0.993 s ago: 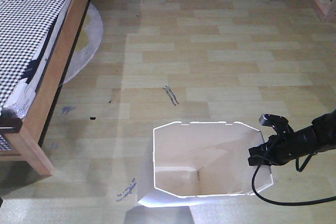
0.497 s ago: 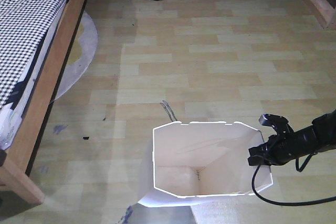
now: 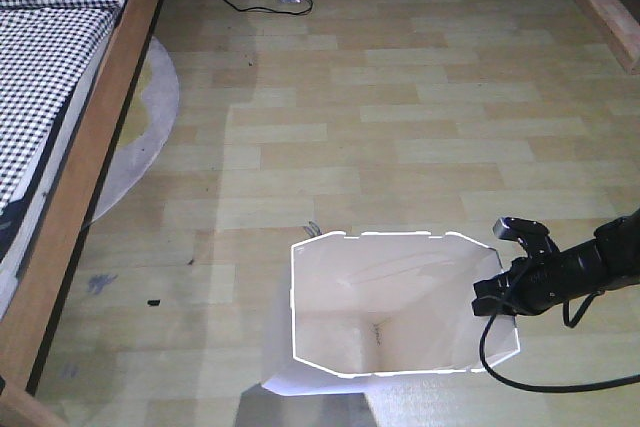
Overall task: Move trash bin to bedside with robot
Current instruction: 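Drive across the floor toward the bed carrying the bin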
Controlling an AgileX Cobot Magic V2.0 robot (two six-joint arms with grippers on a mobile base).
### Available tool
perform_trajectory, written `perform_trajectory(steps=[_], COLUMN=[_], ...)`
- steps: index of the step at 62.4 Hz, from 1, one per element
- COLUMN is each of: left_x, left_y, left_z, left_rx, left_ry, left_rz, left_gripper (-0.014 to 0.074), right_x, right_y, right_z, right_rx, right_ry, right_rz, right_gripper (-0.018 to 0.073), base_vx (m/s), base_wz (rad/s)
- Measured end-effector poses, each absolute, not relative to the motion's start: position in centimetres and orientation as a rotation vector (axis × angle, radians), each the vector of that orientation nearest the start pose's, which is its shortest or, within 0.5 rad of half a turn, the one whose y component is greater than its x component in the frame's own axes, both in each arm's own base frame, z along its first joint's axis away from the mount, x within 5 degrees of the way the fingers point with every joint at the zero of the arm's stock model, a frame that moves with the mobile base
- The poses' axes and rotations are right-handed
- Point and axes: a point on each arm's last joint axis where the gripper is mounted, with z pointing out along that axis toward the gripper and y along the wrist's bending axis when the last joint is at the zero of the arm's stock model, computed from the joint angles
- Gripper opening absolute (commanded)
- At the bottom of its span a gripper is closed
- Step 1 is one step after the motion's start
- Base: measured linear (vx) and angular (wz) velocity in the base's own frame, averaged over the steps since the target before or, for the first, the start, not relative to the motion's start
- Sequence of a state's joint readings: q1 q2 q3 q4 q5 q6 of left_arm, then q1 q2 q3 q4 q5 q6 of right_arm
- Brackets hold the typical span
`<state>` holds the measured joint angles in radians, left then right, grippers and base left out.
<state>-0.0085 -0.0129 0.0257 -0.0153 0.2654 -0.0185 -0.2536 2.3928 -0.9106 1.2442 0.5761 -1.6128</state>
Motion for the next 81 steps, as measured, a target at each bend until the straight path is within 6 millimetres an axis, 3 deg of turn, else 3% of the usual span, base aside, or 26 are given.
perform_trajectory(steps=[81], left_x=[5.49], left_y=[-0.08], left_z=[18.12], left_rx=[-0.019], left_ry=[1.762], left_rz=[-0.034], left_gripper=[-0.0006], right_x=[29.87], right_y=[-2.92], right_z=[-3.42], right_rx=[-0.236], right_ry=[2.881], right_rz=[0.764], right_gripper=[-0.0005], base_vx=[0.25], base_wz=[0.01])
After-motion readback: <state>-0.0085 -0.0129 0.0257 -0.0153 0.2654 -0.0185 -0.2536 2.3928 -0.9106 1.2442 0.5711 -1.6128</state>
